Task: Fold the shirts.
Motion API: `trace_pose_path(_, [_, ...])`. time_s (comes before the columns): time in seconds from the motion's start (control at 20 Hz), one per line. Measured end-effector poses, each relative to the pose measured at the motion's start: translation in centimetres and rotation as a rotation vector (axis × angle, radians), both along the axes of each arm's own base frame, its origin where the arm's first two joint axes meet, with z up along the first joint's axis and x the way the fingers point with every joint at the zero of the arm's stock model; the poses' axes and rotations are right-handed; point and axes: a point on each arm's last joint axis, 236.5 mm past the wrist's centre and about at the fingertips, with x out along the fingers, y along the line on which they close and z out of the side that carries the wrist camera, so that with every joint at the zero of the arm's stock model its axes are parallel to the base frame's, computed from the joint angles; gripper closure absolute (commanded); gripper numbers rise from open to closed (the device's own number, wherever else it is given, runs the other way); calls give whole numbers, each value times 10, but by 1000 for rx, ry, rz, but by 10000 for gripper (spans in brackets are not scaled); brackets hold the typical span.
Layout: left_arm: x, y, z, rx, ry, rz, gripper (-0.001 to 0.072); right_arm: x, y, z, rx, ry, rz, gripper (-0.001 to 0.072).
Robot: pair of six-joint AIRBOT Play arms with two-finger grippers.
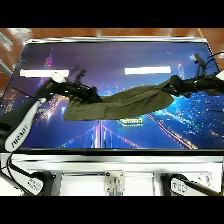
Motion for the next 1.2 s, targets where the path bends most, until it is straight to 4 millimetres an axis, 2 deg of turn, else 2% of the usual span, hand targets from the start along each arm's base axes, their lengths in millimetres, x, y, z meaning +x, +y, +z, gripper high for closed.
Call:
trace_pose_path(0.15, [-12, -62, -10, -27, -35, -8, 666, -27, -1, 35, -40, -30, -12, 643])
trace_pose_path(0.25, [-28, -100, -19, -59, -19, -15, 666, -43, 0, 56, -52, -55, -29, 643])
trace_pose_path(0.45, [-54, -160, -33, -144, 32, 7, 666, -66, 4, 83, -57, -85, -57, 642])
trace_pose_path(0.55, [-61, -178, -38, -176, 46, 21, 667, -75, 5, 88, -56, -81, -59, 643])
trace_pose_path(0.6, [-58, -182, -39, -188, 38, 35, 669, -77, 6, 90, -55, -80, -63, 642])
trace_pose_path(0.7, [-48, -178, -34, -209, 15, 50, 671, -79, 6, 91, -54, -79, -66, 642])
trace_pose_path(0.8, [-23, -157, -18, -211, -48, 74, 671, -75, 9, 93, -50, -91, -72, 643])
trace_pose_path(0.9, [10, -117, 10, -185, -137, 107, 671, -62, 21, 92, -29, -112, -62, 643])
trace_pose_path(1.0, [43, -58, 48, -135, -237, 159, 670, -44, 46, 88, 9, -132, -31, 643])
trace_pose_path(1.05, [57, -21, 72, -102, -295, 194, 670, -35, 62, 83, 28, -139, -9, 643])
trace_pose_path(1.15, [79, 54, 123, -51, -404, 289, 669, -15, 109, 68, 81, -146, 43, 643])
trace_pose_path(1.2, [85, 96, 152, -23, -461, 350, 669, -6, 138, 57, 114, -143, 73, 642])
